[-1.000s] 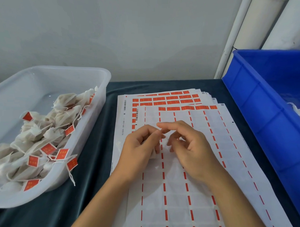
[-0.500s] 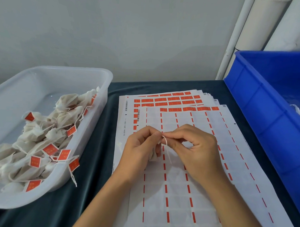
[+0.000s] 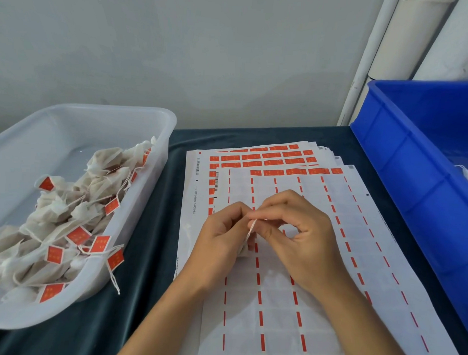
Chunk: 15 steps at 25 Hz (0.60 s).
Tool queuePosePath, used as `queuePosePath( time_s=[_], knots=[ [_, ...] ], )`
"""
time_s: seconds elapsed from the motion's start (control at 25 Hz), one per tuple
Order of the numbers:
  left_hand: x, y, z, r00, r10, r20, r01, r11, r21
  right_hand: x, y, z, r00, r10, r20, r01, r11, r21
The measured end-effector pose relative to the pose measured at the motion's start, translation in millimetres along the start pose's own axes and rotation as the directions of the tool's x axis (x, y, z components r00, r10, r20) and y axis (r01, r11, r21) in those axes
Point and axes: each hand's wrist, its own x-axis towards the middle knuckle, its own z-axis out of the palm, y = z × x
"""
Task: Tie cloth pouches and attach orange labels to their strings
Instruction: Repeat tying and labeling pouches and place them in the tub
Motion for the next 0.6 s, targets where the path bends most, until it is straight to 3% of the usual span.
queuePosePath(
  time_s=[0.12,0.28,0.4,0.6],
  knots=[
    [0,1,-1,1.0,0.001,0.002,-0.001,1.0,0.02,0,-1,-1,0.998,0.038,-0.049,-0.037,0.999,0.028],
    [0,4,0,1.0,-0.001,0.013,0.001,1.0,0.019,0,-11,1,0.965,0.24,-0.107,-0.203,0.938,0.282],
    [-1,4,2,0.999,0.001,0.04,-0.004,0.998,0.069,1,-14,2,0.928,0.332,-0.167,-0.262,0.903,0.342],
    [0,1,7,0.998,0.005,0.058,-0.015,0.984,0.177,1,-8,-3,0.83,0.533,-0.165,-0.366,0.744,0.559]
  ],
)
